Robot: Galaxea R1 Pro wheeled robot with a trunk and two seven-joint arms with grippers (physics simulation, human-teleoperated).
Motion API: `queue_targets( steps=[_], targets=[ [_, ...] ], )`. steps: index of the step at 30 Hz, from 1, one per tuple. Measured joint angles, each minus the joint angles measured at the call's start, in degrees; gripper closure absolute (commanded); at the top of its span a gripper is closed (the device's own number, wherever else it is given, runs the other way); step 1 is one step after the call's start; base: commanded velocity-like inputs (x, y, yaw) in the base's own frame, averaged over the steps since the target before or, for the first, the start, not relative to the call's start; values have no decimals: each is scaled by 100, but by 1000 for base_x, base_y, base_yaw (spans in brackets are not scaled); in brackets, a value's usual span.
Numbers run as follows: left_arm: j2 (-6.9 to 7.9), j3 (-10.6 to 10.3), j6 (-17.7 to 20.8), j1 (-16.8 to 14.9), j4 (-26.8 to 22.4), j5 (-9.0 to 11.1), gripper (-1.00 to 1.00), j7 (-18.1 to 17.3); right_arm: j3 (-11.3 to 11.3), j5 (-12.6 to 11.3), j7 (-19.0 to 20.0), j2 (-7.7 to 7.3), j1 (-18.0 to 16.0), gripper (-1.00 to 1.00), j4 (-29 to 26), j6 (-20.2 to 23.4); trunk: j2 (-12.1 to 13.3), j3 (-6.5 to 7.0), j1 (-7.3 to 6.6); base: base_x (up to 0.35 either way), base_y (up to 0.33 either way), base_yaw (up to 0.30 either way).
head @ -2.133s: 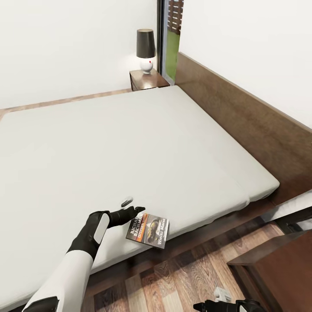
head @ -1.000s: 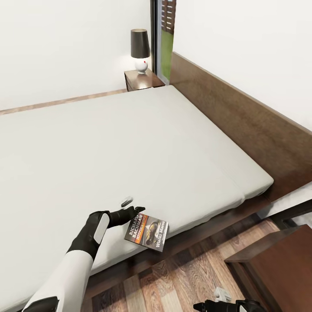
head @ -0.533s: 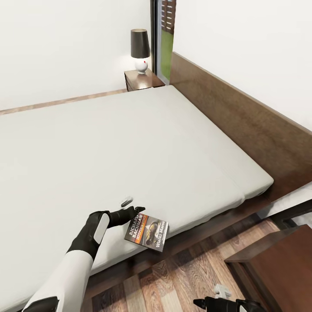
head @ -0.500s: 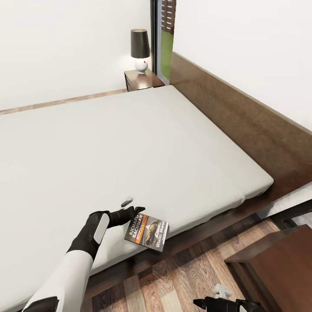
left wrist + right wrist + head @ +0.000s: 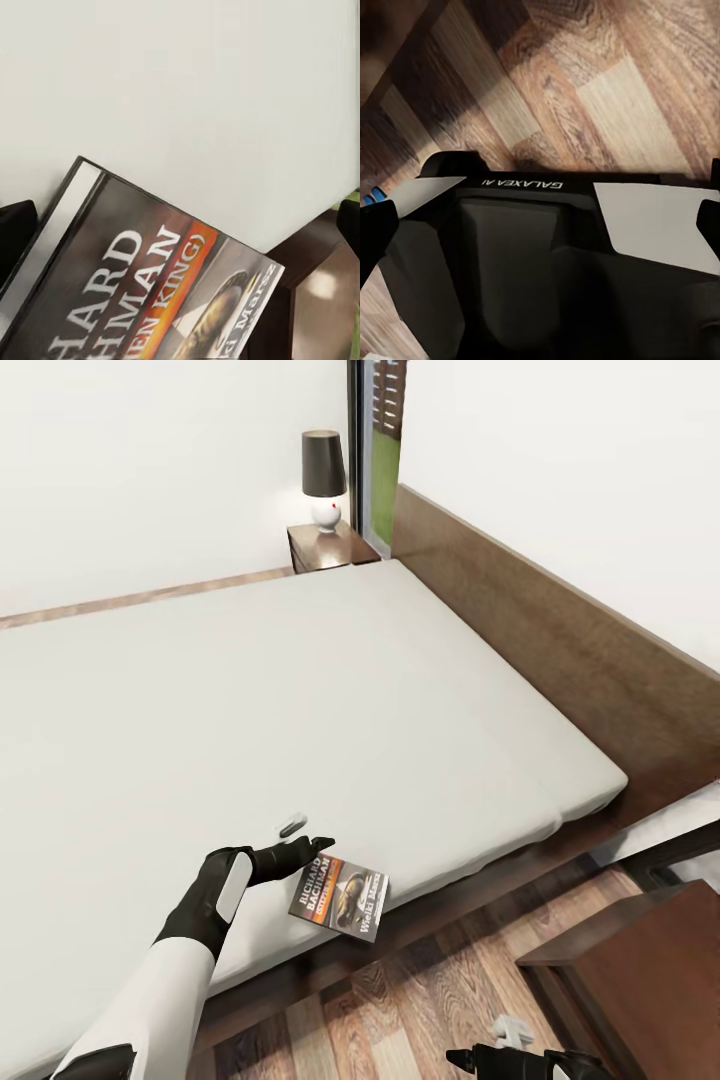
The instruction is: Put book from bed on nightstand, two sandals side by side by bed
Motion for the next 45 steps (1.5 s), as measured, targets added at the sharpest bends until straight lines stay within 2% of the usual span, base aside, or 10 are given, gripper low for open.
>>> queue_targets(
  steps=[27,30,34,35,37,38,39,41,43,45],
  targets=[
    [9,18,9,0,-9,0,-100,-5,0,-5,-6,-3,0,-100,-1,0,1083,485,-593,0,0,0],
    [53,24,17,0,-34,0,-100,-18,0,-5,-2,-20,0,-100,0,0,1204,539,-659,0,0,0],
    [351,24,78,0,-85,91,-100,-323,0,-5,-1,-31,0,-100,-1,2,1364,611,-747,0,0,0],
    [481,24,138,4,-90,147,-100,-576,0,-6,0,-32,0,-100,-1,1,1404,628,-769,0,0,0],
    [978,28,403,33,-97,230,-100,-1480,1,-7,0,-34,0,-100,-1,0,1484,664,-813,0,0,0],
    [1100,23,453,43,-97,246,-100,-1698,1,-8,0,-35,0,-100,1,0,1524,682,-835,0,0,0],
    [1312,15,515,56,-91,247,-100,-2130,1,-8,0,-37,0,-100,0,0,1564,700,-857,0,0,0],
    [1585,6,572,80,-55,242,-100,-2731,1,-7,0,-36,0,-100,-1,0,1645,736,-901,0,0,0],
    [1773,-1,595,118,32,215,-100,-3136,1,-7,0,-39,0,-100,-1,0,1725,772,-945,0,0,0],
    [1867,-4,601,176,100,183,-100,-3301,1,-7,0,-41,0,-100,-2,0,1805,808,-989,0,0,0]
  ],
)
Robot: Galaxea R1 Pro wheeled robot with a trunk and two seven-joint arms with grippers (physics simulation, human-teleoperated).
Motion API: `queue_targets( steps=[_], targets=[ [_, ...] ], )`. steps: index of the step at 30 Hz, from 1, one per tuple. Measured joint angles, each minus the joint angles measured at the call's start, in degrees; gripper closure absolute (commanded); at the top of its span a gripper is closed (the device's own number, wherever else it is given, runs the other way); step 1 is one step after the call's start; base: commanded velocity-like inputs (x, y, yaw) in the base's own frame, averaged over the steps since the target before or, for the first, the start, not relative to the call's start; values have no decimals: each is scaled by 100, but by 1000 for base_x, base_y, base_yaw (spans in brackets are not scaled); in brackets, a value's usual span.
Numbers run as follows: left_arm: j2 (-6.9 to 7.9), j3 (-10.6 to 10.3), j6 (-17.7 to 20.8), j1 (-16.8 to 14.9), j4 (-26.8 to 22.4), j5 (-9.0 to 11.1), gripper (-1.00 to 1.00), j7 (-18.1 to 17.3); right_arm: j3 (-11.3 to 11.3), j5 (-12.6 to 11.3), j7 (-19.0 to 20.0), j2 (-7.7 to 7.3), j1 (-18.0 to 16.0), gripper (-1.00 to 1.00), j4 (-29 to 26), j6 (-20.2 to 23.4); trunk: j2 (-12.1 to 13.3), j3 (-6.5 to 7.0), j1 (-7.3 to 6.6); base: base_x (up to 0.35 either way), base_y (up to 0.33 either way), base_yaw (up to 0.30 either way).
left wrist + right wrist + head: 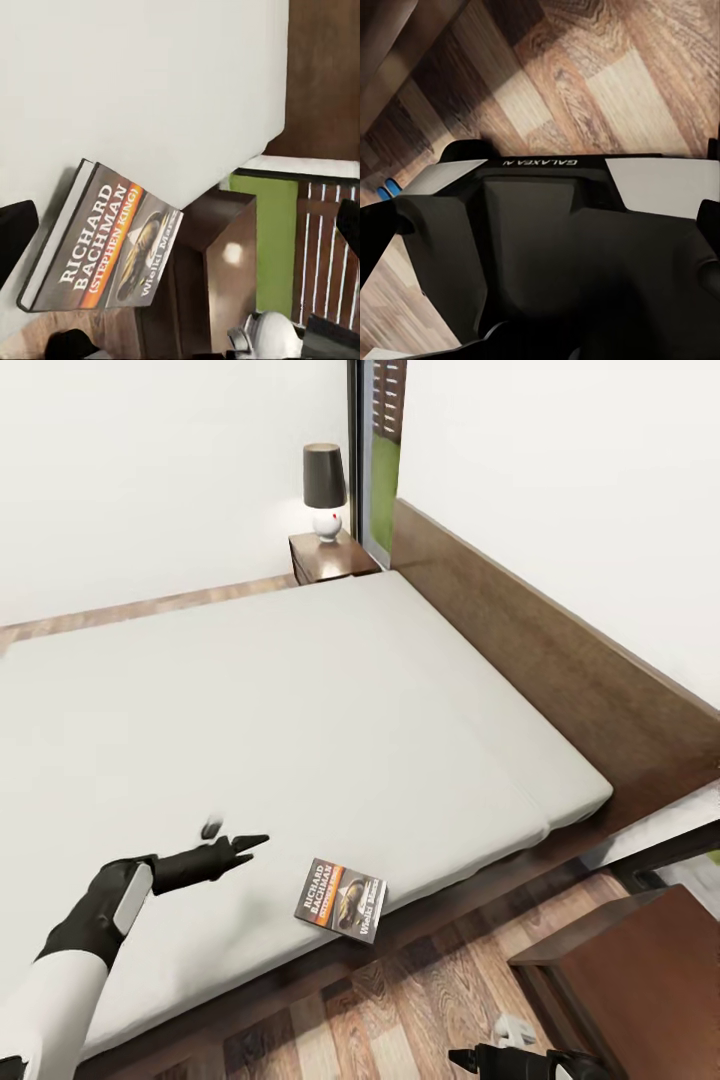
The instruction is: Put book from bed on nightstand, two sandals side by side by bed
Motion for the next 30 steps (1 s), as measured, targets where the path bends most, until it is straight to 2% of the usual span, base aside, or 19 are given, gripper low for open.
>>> queue_targets(
  steps=[1,4,6,7,11,12,15,16,17,18,20,26,30],
  targets=[
    [62,-2,-1,80,56,-56,-100,-100,0,-1,0,-1,0,-100,0,0,40,18,-22,0,0,0],
    [129,-9,-26,283,118,-213,-100,-211,0,0,0,-2,0,-100,0,0,161,72,-88,0,0,0],
    [159,-16,-218,570,151,-502,-100,-264,0,-5,0,-3,0,-100,2,4,241,107,-132,0,0,0],
    [162,-21,-344,688,162,-615,-100,-273,0,-6,0,-3,0,-100,3,4,281,125,-154,0,0,0],
    [144,-48,-678,965,218,-827,-100,-286,0,-5,0,-3,0,-100,1,4,441,197,-242,0,0,0],
    [117,-58,-882,1135,306,-935,-100,-288,0,-6,0,-3,0,-100,0,6,481,215,-264,0,0,0],
    [98,-64,-1206,1377,507,-1034,-100,-289,0,-7,0,-4,0,-100,0,8,602,269,-330,0,0,0],
    [88,-69,-1427,1467,644,-1083,-100,-288,0,-7,0,-4,0,-100,0,8,642,287,-352,0,0,0],
    [10,-86,-2346,1605,1253,-1278,-100,-287,0,-7,0,-4,0,-100,0,8,682,305,-374,0,0,0],
    [-7,-101,-2646,1657,1611,-1368,-100,-295,0,-8,0,-4,0,-100,0,6,722,323,-396,0,0,0],
    [-27,-124,-2908,1660,1844,-1447,-100,-314,0,-7,0,-4,0,-100,0,5,803,359,-439,0,0,0],
    [-188,-260,-3880,1676,2555,-1896,-100,-379,0,-7,-1,-3,0,-100,2,1,1043,467,-571,0,0,0],
    [-246,-273,-4086,1676,2719,-2052,-100,-382,0,-8,0,-3,0,-100,0,0,1204,539,-659,0,0,0]
  ],
)
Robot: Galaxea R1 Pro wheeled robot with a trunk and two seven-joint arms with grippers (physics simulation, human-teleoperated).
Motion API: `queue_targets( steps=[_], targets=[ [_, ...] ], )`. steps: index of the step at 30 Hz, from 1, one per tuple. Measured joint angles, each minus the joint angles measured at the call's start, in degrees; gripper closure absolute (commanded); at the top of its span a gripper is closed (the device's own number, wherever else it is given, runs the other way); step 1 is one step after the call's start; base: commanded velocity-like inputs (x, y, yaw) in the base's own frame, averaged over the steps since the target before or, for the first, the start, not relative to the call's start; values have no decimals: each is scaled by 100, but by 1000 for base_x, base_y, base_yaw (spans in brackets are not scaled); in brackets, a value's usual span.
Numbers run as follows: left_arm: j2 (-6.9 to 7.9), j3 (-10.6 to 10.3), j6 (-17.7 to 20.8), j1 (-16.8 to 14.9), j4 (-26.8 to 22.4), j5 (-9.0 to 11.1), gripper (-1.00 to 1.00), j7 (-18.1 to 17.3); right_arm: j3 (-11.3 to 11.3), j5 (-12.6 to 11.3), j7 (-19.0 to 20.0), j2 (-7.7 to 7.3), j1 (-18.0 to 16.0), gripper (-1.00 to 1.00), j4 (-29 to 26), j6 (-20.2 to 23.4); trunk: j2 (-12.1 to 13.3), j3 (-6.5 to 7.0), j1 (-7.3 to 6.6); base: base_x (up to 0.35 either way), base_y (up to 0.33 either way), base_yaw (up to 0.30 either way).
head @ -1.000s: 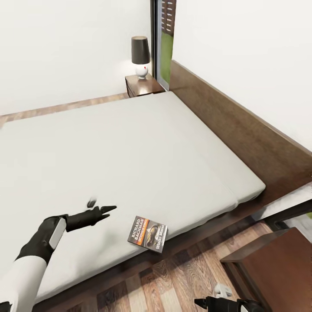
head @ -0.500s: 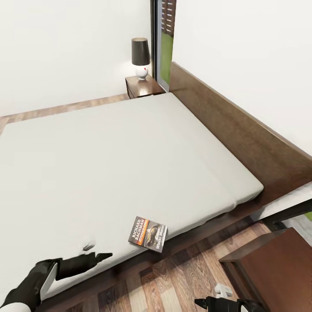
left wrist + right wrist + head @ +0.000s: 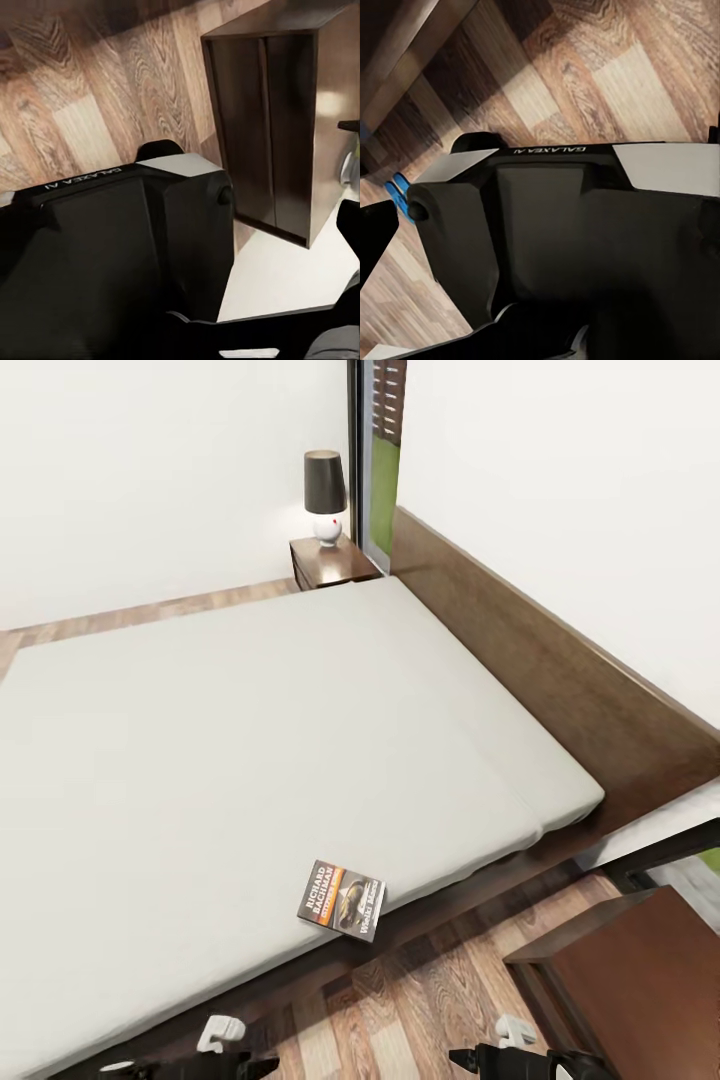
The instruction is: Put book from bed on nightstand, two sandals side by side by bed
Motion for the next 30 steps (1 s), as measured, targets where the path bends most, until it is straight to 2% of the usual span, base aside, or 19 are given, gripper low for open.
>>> queue_targets(
  steps=[5,16,18,19,22,26,30],
  targets=[
    [-22,-1,-124,0,230,-164,-100,22,0,0,-7,0,0,-100,0,0,201,90,-110,0,0,0],
    [-22,5,-372,0,495,-190,-100,92,-3,-10,-1,-5,3,-100,2,0,642,288,-352,0,0,0],
    [-23,5,-373,0,508,-189,-100,231,-7,-24,10,-10,6,-100,0,0,723,324,-396,0,0,0],
    [-25,5,-373,0,513,-183,-100,448,-8,-35,86,-27,8,-100,0,-1,763,342,-418,0,0,0],
    [-26,5,-371,0,516,-172,-100,739,-7,-41,337,-39,9,-100,2,-3,883,395,-484,0,0,0],
    [-26,12,-376,0,518,-143,-100,1075,-6,-43,592,-42,9,-100,7,-6,885,396,-484,0,0,0],
    [-28,14,-378,0,518,-123,-100,1330,-6,-44,655,-42,9,-100,8,-7,885,396,-484,0,0,0]
  ],
)
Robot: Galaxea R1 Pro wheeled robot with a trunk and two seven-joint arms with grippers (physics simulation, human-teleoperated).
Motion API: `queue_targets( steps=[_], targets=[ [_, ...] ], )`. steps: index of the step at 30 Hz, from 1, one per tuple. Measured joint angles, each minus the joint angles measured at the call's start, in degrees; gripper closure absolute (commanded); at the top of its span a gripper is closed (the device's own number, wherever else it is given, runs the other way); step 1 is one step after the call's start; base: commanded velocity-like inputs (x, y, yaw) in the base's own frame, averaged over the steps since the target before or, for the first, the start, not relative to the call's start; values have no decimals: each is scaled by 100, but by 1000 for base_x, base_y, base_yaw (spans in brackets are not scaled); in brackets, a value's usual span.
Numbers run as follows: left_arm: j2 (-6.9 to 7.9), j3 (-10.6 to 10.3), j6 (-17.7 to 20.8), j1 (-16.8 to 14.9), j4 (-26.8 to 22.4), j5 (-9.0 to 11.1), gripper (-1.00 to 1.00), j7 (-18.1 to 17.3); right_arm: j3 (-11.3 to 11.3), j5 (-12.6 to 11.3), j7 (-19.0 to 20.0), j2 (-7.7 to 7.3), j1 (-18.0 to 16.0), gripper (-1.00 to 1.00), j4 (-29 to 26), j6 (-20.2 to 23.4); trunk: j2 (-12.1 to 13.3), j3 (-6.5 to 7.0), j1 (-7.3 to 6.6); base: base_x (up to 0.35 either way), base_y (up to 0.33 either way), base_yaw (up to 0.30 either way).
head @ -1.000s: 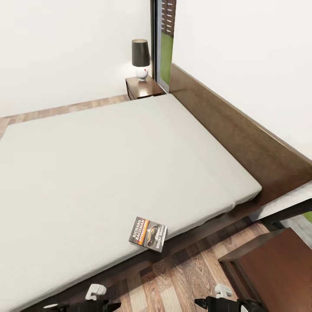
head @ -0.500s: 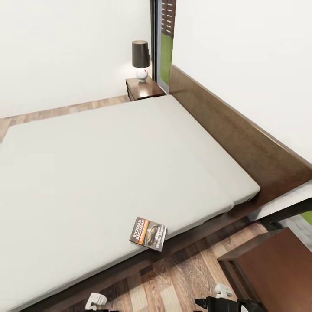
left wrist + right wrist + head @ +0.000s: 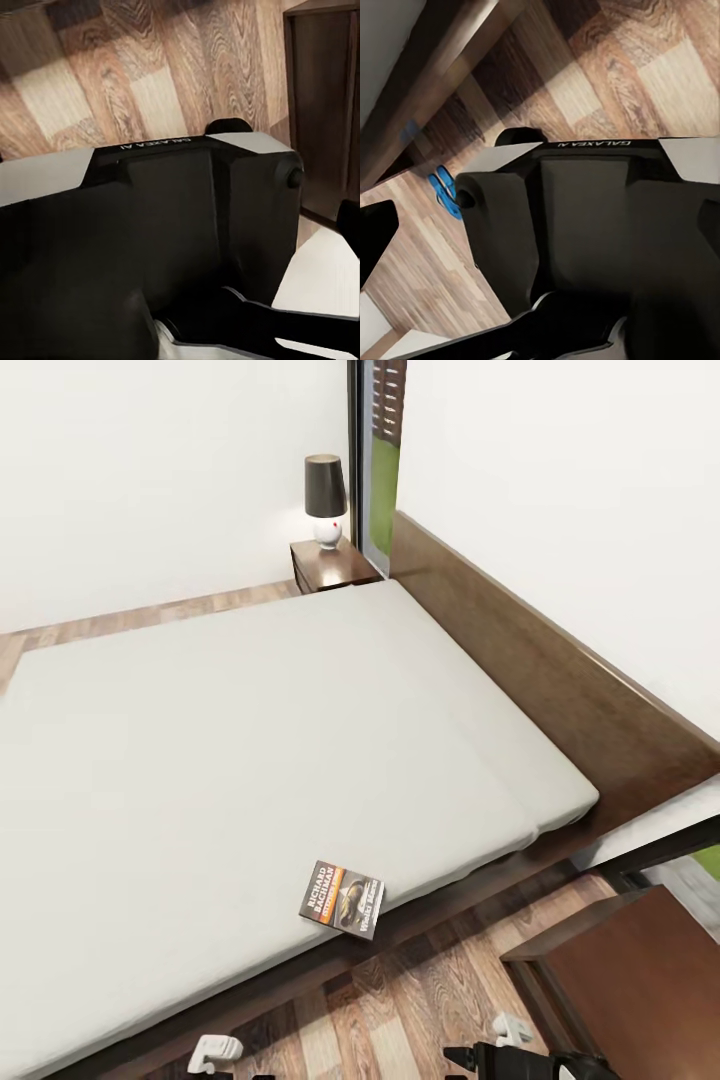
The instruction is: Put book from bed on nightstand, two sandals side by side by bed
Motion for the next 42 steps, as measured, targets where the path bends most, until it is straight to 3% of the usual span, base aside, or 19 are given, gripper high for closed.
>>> queue_targets(
  steps=[22,25,27,31,34,35,37,38,40,42],
  targets=[
    [-110,5,0,0,-2,-4,-100,65,-42,-16,40,38,0,-100,-125,5,0,0,0,0,0,0],
    [-112,8,1,0,-6,-4,-100,73,-43,-21,364,42,-1,-100,-295,24,0,0,0,0,0,0],
    [-112,21,3,0,-3,-4,-100,74,-49,-32,1013,37,-3,-100,-607,100,0,0,0,0,0,0],
    [-112,31,6,0,-2,1,-100,79,-53,-81,1296,32,-5,-100,-889,270,0,0,0,0,0,0],
    [-113,34,12,0,-2,6,-100,81,-56,-319,1389,33,-7,-100,-1159,492,0,0,0,0,0,0],
    [-108,53,14,0,-5,10,-100,81,-54,-681,1416,40,-9,-100,-1383,605,0,0,0,0,0,0],
    [-106,115,15,0,-8,27,-100,76,-49,-1041,1431,44,-8,-100,-1593,673,0,0,0,0,0,0],
    [-105,142,15,0,-8,38,-100,76,-48,-1131,1434,45,-8,-100,-1649,696,0,0,0,0,0,0],
    [-107,262,15,0,-10,88,-100,74,-41,-1539,1433,46,-8,-100,-1865,884,0,0,0,0,0,0],
    [-109,287,15,0,-10,98,-100,77,-38,-1680,1431,47,-7,-100,-1909,950,0,0,0,0,0,0]
  ],
)
